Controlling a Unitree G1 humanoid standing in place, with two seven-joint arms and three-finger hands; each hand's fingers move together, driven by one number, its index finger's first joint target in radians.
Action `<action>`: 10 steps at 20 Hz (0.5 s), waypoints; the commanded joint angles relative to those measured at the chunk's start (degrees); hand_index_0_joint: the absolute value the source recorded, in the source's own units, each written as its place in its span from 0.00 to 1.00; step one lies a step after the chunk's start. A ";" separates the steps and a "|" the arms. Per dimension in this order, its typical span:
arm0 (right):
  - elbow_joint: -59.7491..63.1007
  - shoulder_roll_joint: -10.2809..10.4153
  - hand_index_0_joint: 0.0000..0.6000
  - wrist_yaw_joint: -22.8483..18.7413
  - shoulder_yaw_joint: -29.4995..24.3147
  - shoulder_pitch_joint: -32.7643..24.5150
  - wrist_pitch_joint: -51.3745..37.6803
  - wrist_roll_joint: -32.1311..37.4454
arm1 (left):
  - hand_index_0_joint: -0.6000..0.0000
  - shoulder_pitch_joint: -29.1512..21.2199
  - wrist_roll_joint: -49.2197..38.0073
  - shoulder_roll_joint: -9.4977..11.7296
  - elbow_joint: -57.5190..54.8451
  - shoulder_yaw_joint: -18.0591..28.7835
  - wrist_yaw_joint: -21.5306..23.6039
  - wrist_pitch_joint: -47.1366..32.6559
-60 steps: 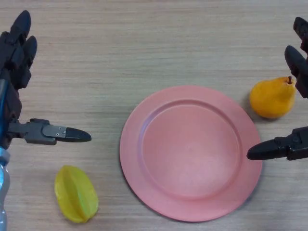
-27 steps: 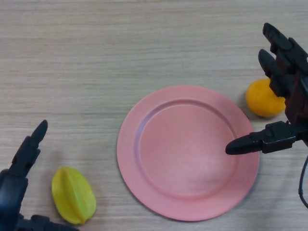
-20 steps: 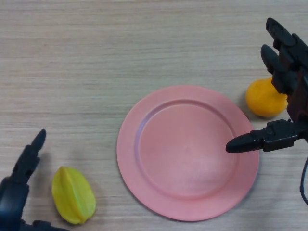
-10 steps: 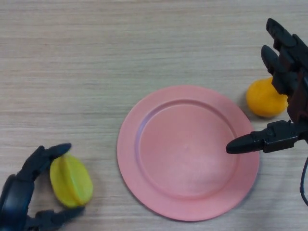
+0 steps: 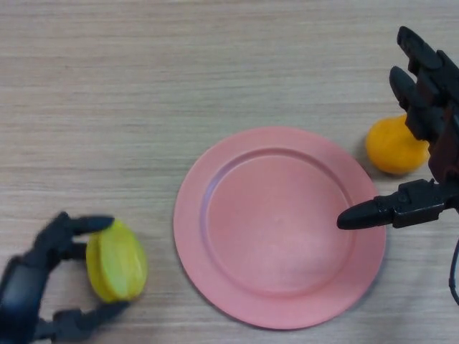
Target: Pick up the yellow starfruit and place it on the plate
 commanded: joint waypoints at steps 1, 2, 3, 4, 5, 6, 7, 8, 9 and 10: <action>-4.99 -0.86 0.00 -0.63 -2.25 -1.54 -4.72 3.38 | 0.00 -1.59 -5.65 1.12 -9.68 5.06 0.81 -0.65; -5.13 -0.89 0.00 -0.76 -2.32 -1.55 -4.47 3.64 | 0.00 -1.94 -6.00 1.20 -11.56 4.76 -0.09 1.43; -5.75 -0.91 0.00 -1.05 -2.67 -1.41 -3.71 4.61 | 0.00 -2.71 -7.24 1.20 -15.18 3.65 -2.38 5.79; -5.97 -0.93 0.00 -1.26 -2.88 -1.48 -3.54 5.05 | 0.00 -3.14 -7.11 1.24 -16.29 2.92 -3.19 7.05; -6.19 -1.26 0.00 -1.52 -3.11 -1.76 -4.04 5.04 | 0.00 -4.42 -5.60 1.44 -17.13 0.33 -4.12 9.36; -6.19 -1.35 0.00 -1.63 -3.18 -1.79 -4.31 4.89 | 0.00 -4.95 -5.67 1.53 -17.56 -0.89 -4.59 10.64; -6.32 -1.41 0.00 -1.41 -3.10 -1.49 -4.82 4.27 | 0.00 -5.90 -5.76 1.61 -18.16 -4.08 -4.82 13.24; -6.44 -1.29 0.00 -1.38 -3.35 -1.42 -4.64 4.69 | 0.00 -6.43 -5.13 1.68 -17.93 -5.50 -4.58 13.07; -6.58 -1.47 0.00 -1.59 -3.54 -1.57 -4.52 4.85 | 0.00 -7.12 -4.31 1.55 -16.29 -9.57 -4.10 12.87; -6.58 -1.54 0.00 -1.58 -3.68 -1.55 -4.51 4.91 | 0.00 -7.42 -5.44 1.72 -16.53 -10.65 -4.51 15.06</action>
